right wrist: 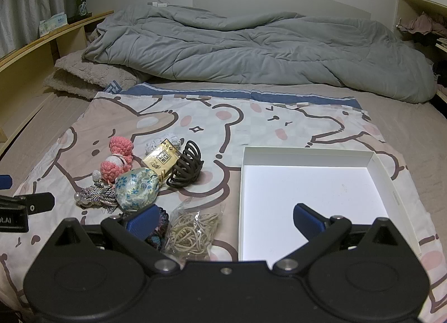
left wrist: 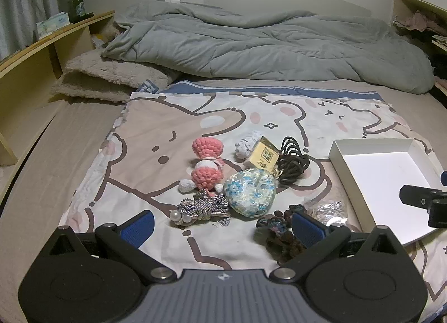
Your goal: Organize objects
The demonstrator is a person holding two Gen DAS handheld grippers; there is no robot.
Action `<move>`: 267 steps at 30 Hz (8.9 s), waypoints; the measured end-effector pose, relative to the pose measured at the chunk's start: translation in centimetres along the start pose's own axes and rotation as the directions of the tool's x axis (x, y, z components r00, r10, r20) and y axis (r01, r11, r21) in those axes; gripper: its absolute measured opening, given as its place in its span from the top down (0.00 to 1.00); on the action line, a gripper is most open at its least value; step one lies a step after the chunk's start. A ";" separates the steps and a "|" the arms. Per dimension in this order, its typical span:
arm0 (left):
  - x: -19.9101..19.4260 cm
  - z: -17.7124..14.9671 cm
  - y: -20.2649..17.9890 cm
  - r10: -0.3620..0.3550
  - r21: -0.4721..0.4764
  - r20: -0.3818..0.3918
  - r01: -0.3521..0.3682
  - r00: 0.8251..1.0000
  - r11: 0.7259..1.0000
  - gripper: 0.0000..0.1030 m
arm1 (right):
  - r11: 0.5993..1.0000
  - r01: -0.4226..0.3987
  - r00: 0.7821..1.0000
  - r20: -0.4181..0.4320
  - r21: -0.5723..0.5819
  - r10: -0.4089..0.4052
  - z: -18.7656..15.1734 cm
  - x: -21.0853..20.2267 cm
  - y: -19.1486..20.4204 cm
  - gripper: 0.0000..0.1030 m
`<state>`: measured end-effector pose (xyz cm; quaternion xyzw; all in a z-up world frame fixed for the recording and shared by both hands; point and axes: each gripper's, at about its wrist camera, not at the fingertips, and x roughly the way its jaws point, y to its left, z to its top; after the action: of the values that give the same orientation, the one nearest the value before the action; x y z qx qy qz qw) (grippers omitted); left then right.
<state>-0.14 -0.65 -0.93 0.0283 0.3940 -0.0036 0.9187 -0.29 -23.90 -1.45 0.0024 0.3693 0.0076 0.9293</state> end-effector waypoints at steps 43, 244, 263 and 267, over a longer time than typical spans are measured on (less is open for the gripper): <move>-0.2 0.4 0.3 0.000 -0.002 -0.011 0.000 1.000 1.000 0.00 | 1.000 -0.002 1.000 -0.007 0.001 0.002 0.0 0.1 0.0 0.00; 11.3 13.6 -15.8 -0.482 -0.003 0.077 0.484 0.873 0.875 0.53 | 0.997 0.050 0.988 0.142 0.063 -0.059 8.1 8.5 -13.2 0.46; 22.6 10.5 -19.9 -0.539 -0.052 -0.206 0.541 0.817 0.839 0.53 | 0.999 -0.008 0.988 -0.154 -0.035 0.002 4.4 17.3 -15.6 0.45; 23.1 10.3 -20.2 -0.533 -0.048 -0.221 0.537 0.817 0.842 0.53 | 0.999 -0.021 0.979 -0.203 -0.028 0.015 3.7 18.8 -15.6 0.45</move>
<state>22.70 -21.03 -11.58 -0.0757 0.4876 -0.2613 0.8296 16.11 -39.17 -11.80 -0.0087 0.4617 0.0219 0.8867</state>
